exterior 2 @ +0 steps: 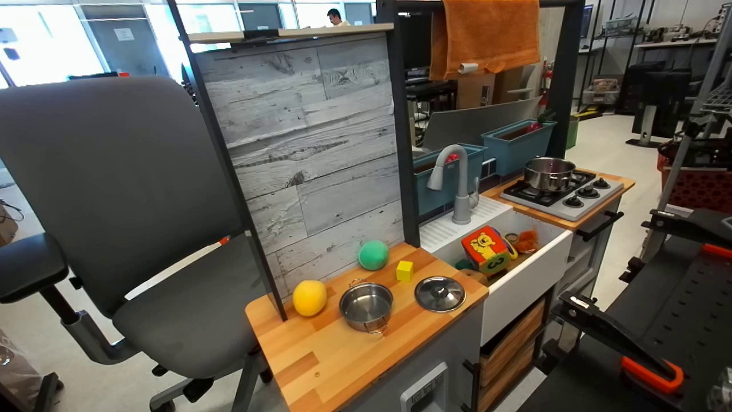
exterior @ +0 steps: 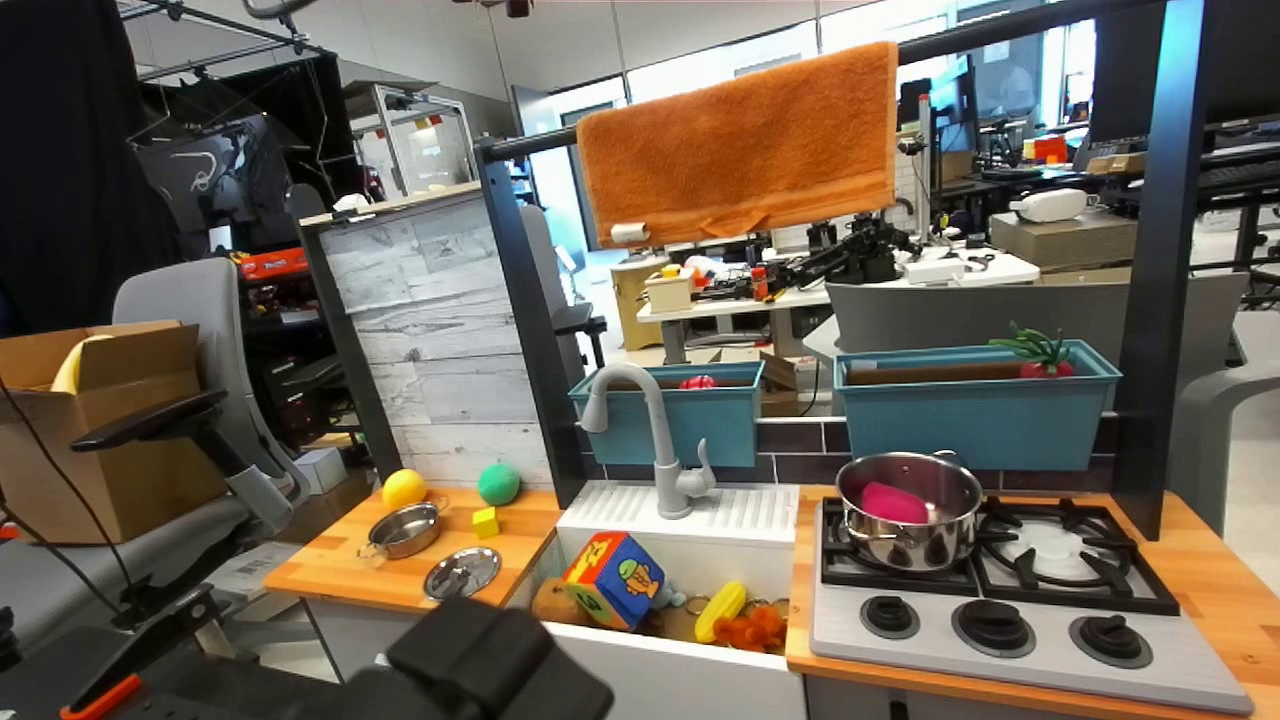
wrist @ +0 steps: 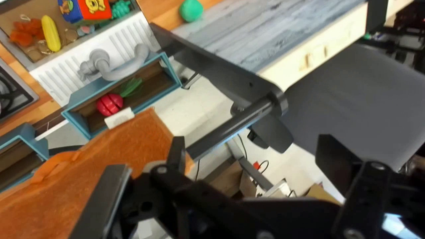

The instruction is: Put the towel in the sink.

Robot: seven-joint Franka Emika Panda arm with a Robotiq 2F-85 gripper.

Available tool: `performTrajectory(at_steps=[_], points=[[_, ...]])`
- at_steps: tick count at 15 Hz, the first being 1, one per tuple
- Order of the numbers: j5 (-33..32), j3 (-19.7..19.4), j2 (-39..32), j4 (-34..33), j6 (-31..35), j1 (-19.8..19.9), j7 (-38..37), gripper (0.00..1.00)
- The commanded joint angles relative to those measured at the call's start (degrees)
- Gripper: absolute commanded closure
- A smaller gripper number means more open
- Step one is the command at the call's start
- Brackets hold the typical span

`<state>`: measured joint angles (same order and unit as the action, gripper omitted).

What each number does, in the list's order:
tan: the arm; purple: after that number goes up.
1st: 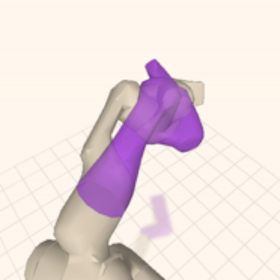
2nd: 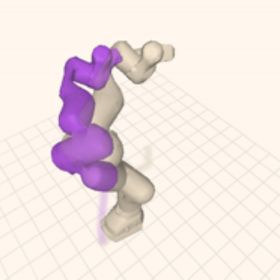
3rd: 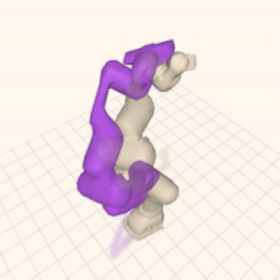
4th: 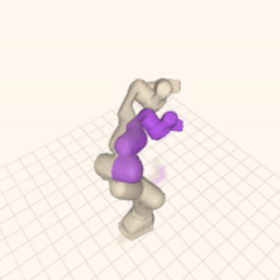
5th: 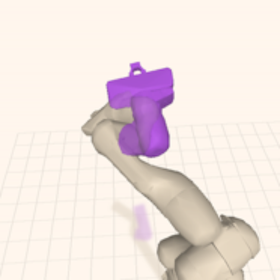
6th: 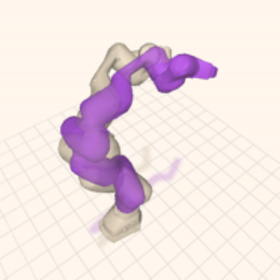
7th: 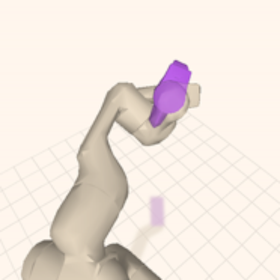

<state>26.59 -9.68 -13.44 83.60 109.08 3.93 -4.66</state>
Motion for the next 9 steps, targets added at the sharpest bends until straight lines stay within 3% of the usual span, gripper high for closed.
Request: performTrajectory(at_steps=[1,9], points=[[0.26,1.26,-8.66,-10.89,2.69,3.65,-6.3,0.0],[-1.76,1.41,-17.41,-18.12,2.51,9.61,-12.66,0.0]])
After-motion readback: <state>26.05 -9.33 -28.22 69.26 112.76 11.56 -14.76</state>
